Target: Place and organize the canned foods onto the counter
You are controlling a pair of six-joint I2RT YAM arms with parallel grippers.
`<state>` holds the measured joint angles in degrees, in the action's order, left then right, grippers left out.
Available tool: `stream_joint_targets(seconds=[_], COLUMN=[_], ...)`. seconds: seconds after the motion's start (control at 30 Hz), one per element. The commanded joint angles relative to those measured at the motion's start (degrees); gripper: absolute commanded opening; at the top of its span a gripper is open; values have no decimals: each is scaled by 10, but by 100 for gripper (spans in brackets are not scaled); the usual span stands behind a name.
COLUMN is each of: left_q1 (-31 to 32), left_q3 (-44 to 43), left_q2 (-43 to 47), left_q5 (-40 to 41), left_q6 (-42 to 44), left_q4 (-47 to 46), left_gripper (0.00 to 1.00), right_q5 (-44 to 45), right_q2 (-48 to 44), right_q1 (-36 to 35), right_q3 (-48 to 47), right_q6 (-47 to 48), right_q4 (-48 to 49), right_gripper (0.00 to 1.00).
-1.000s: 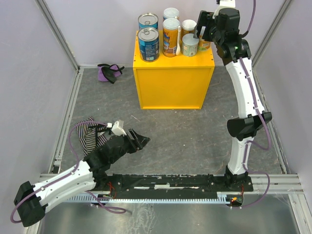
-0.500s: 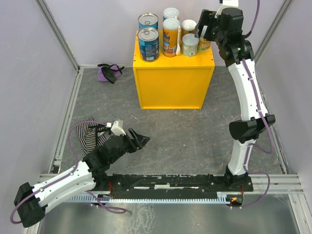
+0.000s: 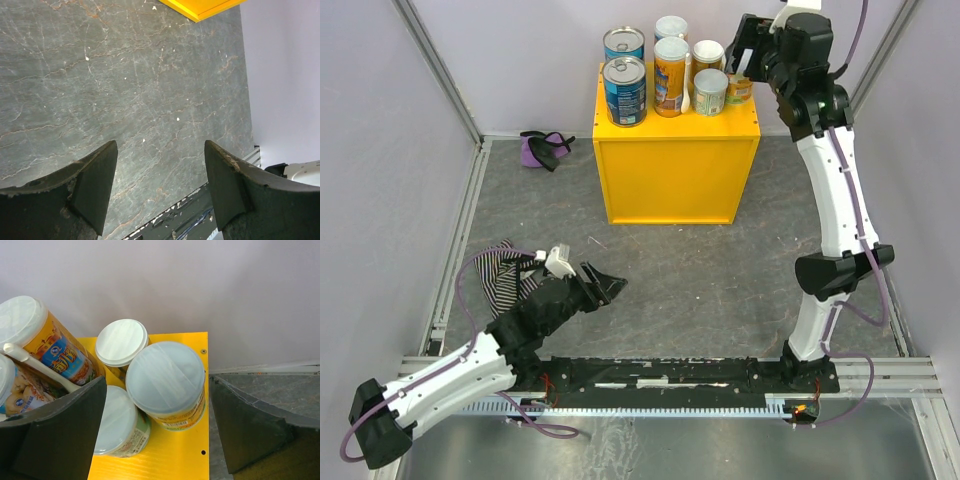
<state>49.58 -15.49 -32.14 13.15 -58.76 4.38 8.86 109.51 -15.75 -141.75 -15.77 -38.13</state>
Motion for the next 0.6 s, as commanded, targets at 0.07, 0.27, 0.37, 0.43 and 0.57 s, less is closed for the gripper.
stream_joint_targets(seconds=[0.07, 0.27, 0.37, 0.43, 0.57], left_q1=[-1, -1, -2, -2, -2], left_q3=[-41, -63, -73, -80, -101], left_q2=[25, 43, 39, 33, 9], left_q5=[14, 44, 57, 71, 98], left_q6=[32, 57, 75, 88, 122], left_q4=[12, 33, 34, 34, 28], left_gripper=[76, 77, 77, 77, 78], right_q5=[14, 35, 48, 59, 71], right_q2=[-66, -145, -201, -241, -334], right_q1=[-3, -3, -3, -3, -4], right_q3=[22, 117, 203, 263, 393], right_q6=[-2, -4, -4, -4, -10], right_q4=[13, 11, 13, 13, 16], right_gripper=[91, 92, 92, 93, 93])
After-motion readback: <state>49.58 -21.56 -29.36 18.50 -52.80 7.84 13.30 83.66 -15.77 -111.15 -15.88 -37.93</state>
